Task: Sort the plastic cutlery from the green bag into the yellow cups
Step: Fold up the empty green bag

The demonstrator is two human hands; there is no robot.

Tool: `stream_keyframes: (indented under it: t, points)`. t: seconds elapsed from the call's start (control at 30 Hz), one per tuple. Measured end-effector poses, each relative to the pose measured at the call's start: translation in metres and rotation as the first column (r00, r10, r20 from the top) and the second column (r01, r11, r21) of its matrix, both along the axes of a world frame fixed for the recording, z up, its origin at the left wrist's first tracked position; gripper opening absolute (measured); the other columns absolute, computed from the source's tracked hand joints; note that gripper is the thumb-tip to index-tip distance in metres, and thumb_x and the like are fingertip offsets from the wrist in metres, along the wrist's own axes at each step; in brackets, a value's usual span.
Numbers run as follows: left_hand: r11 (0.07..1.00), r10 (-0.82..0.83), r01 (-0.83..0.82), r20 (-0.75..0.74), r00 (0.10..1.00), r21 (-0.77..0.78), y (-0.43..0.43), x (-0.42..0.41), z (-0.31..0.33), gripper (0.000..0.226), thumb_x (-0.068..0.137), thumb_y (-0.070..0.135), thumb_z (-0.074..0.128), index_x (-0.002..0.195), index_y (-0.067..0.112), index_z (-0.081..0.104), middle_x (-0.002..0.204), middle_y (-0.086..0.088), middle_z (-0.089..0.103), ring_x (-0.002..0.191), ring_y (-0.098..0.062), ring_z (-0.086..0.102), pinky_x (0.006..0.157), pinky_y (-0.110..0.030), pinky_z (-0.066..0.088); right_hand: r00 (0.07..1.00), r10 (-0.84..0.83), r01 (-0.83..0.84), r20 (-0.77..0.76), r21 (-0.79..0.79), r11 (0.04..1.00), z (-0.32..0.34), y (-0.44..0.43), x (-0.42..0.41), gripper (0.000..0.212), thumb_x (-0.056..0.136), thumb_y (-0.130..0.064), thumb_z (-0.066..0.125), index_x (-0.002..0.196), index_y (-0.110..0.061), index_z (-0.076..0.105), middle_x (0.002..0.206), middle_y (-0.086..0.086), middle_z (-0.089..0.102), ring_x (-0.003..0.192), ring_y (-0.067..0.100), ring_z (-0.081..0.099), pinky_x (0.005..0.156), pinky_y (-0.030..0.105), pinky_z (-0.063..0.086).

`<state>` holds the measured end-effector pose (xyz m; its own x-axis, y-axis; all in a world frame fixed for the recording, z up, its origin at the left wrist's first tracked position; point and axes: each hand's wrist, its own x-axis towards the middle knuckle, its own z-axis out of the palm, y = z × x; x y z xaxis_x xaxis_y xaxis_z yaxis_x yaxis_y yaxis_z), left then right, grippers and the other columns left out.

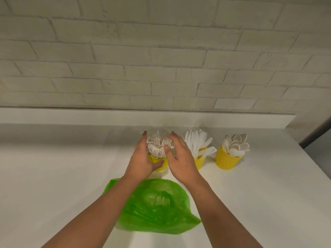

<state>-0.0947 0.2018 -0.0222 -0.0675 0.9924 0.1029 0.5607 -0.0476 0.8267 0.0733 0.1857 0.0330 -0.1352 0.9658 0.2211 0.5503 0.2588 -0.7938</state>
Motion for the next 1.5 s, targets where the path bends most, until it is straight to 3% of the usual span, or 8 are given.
stream_keyframes:
  t: [0.4, 0.6, 0.8, 0.93, 1.03, 1.17, 1.4, 1.5]
  points:
    - [0.858, -0.165, -0.172, -0.577, 0.8, -0.484, -0.104, -0.068, 0.024, 0.093, 0.072, 0.084, 0.063, 0.152, 0.045, 0.034, 0.16, -0.004, 0.028, 0.147, -0.033, 0.026, 0.116, -0.048, 0.032, 0.806, 0.324, -0.082, 0.495, -0.448, 0.89, -0.002, -0.105, 0.043, 0.082, 0.079, -0.074, 0.059, 0.148, -0.034, 0.035, 0.129, -0.002, 0.039, 0.123, 0.023, 0.04, 0.1, 0.042, 0.045]
    - [0.796, -0.15, -0.073, -0.312, 0.938, -0.601, -0.12, -0.09, 0.016, 0.102, 0.07, 0.059, 0.082, 0.156, 0.035, 0.03, 0.13, -0.004, 0.06, 0.113, -0.022, 0.063, 0.088, -0.028, 0.053, 0.671, 0.402, 0.09, 0.623, -0.606, 0.79, -0.033, -0.107, 0.036, 0.098, 0.085, -0.044, 0.066, 0.16, -0.028, 0.005, 0.139, 0.012, 0.042, 0.122, 0.036, 0.054, 0.092, 0.042, 0.05]
    - [0.937, 0.176, -0.23, -0.215, 0.961, -0.264, -0.127, -0.083, 0.035, 0.039, 0.086, 0.002, 0.069, 0.12, 0.021, 0.068, 0.076, 0.0, 0.064, 0.066, -0.009, 0.062, 0.052, -0.013, 0.041, 0.79, -0.046, 0.261, 0.611, -0.268, 0.928, -0.02, -0.091, 0.033, 0.015, 0.101, -0.025, 0.042, 0.111, -0.015, 0.049, 0.104, 0.015, 0.066, 0.095, 0.039, 0.065, 0.077, 0.044, 0.055]
    - [0.898, 0.413, -0.419, 0.068, 0.908, 0.136, -0.139, -0.075, 0.087, 0.039, 0.077, -0.008, 0.064, 0.095, 0.025, 0.065, 0.069, 0.0, 0.051, 0.056, -0.012, 0.048, 0.048, -0.021, 0.038, 0.921, -0.313, 0.3, 0.232, 0.092, 0.949, 0.019, -0.095, 0.034, 0.027, 0.102, -0.043, 0.037, 0.094, -0.022, 0.053, 0.082, 0.004, 0.06, 0.078, 0.033, 0.059, 0.066, 0.044, 0.049]
    - [0.926, 0.319, -0.266, -0.177, 0.931, 0.268, -0.148, -0.068, 0.098, 0.028, 0.074, 0.007, 0.077, 0.089, 0.025, 0.063, 0.079, 0.005, 0.048, 0.068, -0.01, 0.05, 0.062, -0.03, 0.036, 0.924, -0.158, 0.156, 0.348, 0.033, 0.987, 0.032, -0.103, 0.035, 0.039, 0.103, -0.048, 0.025, 0.124, -0.032, 0.053, 0.104, 0.001, 0.054, 0.091, 0.029, 0.059, 0.076, 0.045, 0.05]
    - [0.939, -0.021, -0.19, -0.599, 0.801, -0.288, -0.169, -0.071, 0.068, 0.015, 0.081, 0.041, 0.073, 0.077, 0.03, 0.063, 0.077, 0.008, 0.063, 0.076, -0.021, 0.065, 0.066, -0.033, 0.052, 0.712, 0.169, 0.106, 0.682, -0.342, 0.934, 0.021, -0.107, 0.06, 0.023, 0.105, -0.038, 0.041, 0.099, -0.024, 0.059, 0.098, 0.007, 0.061, 0.096, 0.036, 0.064, 0.076, 0.039, 0.05]
    - [0.898, 0.385, -0.432, -0.33, 0.862, -0.08, -0.196, -0.052, 0.077, 0.016, 0.09, 0.022, 0.066, 0.082, 0.024, 0.052, 0.069, -0.003, 0.062, 0.065, -0.026, 0.058, 0.055, -0.034, 0.039, 0.98, -0.033, -0.075, -0.198, -0.516, 0.854, 0.053, -0.121, 0.099, 0.031, 0.085, -0.047, 0.075, 0.085, -0.021, 0.059, 0.081, -0.003, 0.058, 0.069, 0.018, 0.052, 0.057, 0.031, 0.04]
    - [0.912, 0.371, -0.334, 0.13, 0.92, -0.237, -0.198, -0.018, 0.094, 0.016, 0.091, 0.014, 0.071, 0.09, 0.019, 0.056, 0.087, -0.014, 0.068, 0.072, -0.029, 0.062, 0.066, -0.038, 0.045, 0.974, -0.156, 0.006, -0.163, -0.673, 0.74, 0.057, -0.131, 0.107, 0.024, 0.093, -0.041, 0.063, 0.092, -0.018, 0.061, 0.081, 0.002, 0.061, 0.068, 0.019, 0.056, 0.057, 0.029, 0.042]
